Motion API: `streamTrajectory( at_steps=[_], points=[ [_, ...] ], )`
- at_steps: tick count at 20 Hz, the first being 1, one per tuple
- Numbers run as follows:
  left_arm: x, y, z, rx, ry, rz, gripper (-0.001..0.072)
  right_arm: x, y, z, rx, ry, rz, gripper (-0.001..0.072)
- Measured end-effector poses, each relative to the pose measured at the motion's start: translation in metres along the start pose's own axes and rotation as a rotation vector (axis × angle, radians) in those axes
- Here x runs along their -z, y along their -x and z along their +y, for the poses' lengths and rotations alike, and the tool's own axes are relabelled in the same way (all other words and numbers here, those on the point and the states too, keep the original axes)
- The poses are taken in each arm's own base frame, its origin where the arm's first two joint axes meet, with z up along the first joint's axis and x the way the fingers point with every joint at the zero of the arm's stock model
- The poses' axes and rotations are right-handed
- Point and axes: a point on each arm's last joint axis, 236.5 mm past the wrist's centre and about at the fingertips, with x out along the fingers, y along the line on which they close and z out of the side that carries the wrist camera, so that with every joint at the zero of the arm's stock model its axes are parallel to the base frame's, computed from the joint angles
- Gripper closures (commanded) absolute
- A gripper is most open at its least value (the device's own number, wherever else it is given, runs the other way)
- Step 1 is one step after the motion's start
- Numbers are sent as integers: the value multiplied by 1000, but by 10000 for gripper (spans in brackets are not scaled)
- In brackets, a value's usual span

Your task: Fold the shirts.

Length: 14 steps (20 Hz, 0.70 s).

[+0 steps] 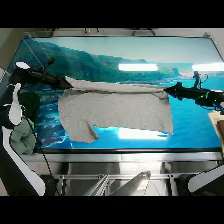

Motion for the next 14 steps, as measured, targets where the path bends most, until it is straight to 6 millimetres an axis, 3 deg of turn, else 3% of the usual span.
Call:
streamTrajectory(
  at_steps=[1,2,5,6,8,11,14],
  points=[
    [6,0,0,0,19,24,138,1,0,-1,5,2,5,409],
    [10,1,-2,5,39,45,64,2,1,-2,8,5,8,409],
    [26,11,-7,27,105,100,95,3,16,3,-1,-7,37,409],
    [30,18,-9,30,127,112,191,3,29,3,4,-12,54,409],
    [39,36,-13,35,163,118,211,13,58,1,36,-30,113,409],
    [61,57,-25,45,211,121,211,54,99,-12,135,-80,249,409],
    [99,61,-36,48,265,130,211,112,115,-24,211,-155,351,409]
  ],
)
